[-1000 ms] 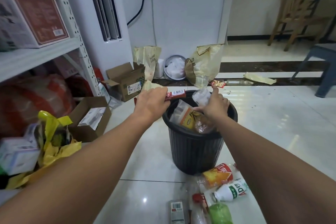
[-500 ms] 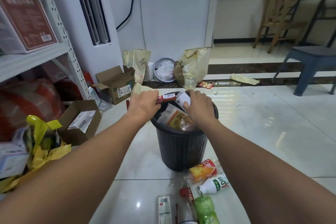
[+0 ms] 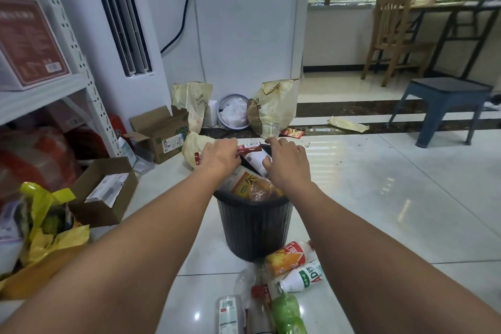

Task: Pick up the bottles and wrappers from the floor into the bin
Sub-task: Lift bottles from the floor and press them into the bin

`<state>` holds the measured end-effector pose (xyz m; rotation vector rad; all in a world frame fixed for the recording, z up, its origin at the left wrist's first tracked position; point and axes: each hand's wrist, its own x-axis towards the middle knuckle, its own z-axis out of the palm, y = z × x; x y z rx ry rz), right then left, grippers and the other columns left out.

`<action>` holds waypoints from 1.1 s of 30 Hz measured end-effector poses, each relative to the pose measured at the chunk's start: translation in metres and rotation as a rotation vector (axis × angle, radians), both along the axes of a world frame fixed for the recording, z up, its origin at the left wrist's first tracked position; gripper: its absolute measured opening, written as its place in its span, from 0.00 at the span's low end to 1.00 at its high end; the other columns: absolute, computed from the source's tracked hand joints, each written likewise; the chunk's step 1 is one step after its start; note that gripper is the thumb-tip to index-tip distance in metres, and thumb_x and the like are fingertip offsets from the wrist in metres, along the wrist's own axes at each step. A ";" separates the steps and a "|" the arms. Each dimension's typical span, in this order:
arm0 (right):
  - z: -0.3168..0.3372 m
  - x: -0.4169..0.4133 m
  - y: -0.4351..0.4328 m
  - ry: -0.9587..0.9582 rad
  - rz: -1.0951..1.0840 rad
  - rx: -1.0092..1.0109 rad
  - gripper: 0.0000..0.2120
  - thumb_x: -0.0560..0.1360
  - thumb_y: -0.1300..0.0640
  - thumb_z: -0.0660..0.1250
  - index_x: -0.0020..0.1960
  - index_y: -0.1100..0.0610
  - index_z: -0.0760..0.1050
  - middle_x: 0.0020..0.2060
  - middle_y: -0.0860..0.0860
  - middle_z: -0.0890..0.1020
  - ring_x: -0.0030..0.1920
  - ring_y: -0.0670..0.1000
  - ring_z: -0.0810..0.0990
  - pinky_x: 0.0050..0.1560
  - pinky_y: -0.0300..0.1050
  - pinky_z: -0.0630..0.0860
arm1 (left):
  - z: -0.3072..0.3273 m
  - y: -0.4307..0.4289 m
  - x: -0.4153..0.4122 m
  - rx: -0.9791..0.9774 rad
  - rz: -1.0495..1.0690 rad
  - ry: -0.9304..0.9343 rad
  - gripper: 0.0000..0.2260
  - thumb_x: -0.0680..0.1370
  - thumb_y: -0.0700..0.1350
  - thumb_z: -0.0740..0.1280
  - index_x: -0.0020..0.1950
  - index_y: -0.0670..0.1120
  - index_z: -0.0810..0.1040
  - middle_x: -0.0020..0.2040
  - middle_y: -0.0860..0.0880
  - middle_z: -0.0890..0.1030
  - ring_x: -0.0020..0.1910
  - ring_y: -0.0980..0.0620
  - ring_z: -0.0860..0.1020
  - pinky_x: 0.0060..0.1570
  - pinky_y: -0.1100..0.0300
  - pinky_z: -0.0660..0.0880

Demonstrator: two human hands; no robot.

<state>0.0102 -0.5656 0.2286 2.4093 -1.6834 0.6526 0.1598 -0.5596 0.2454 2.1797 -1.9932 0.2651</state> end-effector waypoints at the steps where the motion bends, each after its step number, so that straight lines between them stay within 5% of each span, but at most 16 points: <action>1: 0.000 -0.001 -0.001 -0.004 -0.005 -0.001 0.20 0.79 0.53 0.57 0.69 0.53 0.65 0.61 0.54 0.75 0.61 0.55 0.72 0.63 0.51 0.64 | 0.001 -0.005 -0.001 0.005 -0.004 -0.009 0.10 0.77 0.47 0.62 0.56 0.44 0.71 0.55 0.45 0.77 0.54 0.44 0.74 0.49 0.52 0.68; 13: -0.006 -0.008 -0.027 -0.081 -0.061 -0.003 0.17 0.78 0.54 0.56 0.67 0.53 0.67 0.59 0.53 0.76 0.59 0.55 0.73 0.60 0.50 0.66 | -0.011 -0.067 -0.001 0.148 -0.025 -0.033 0.27 0.77 0.61 0.59 0.67 0.43 0.64 0.66 0.43 0.67 0.65 0.44 0.65 0.63 0.49 0.64; 23: -0.031 -0.004 -0.010 -0.131 -0.057 0.054 0.20 0.78 0.52 0.58 0.69 0.53 0.65 0.61 0.54 0.74 0.61 0.55 0.72 0.60 0.49 0.65 | -0.022 -0.047 -0.013 -0.013 -0.168 0.128 0.14 0.77 0.49 0.61 0.61 0.46 0.70 0.58 0.46 0.74 0.56 0.45 0.72 0.53 0.50 0.69; 28: -0.037 -0.016 0.015 -0.122 -0.071 0.097 0.23 0.78 0.50 0.59 0.72 0.53 0.62 0.63 0.53 0.74 0.62 0.55 0.72 0.62 0.50 0.65 | -0.033 -0.009 -0.031 0.066 -0.134 0.182 0.16 0.76 0.49 0.62 0.63 0.47 0.70 0.61 0.46 0.73 0.59 0.45 0.72 0.55 0.51 0.67; 33: -0.042 -0.039 0.045 -0.088 -0.087 0.115 0.25 0.78 0.49 0.58 0.74 0.52 0.60 0.65 0.53 0.72 0.64 0.55 0.71 0.65 0.50 0.63 | -0.036 0.031 -0.041 -0.067 -0.182 0.065 0.17 0.75 0.49 0.61 0.63 0.47 0.71 0.62 0.48 0.73 0.63 0.47 0.68 0.65 0.54 0.60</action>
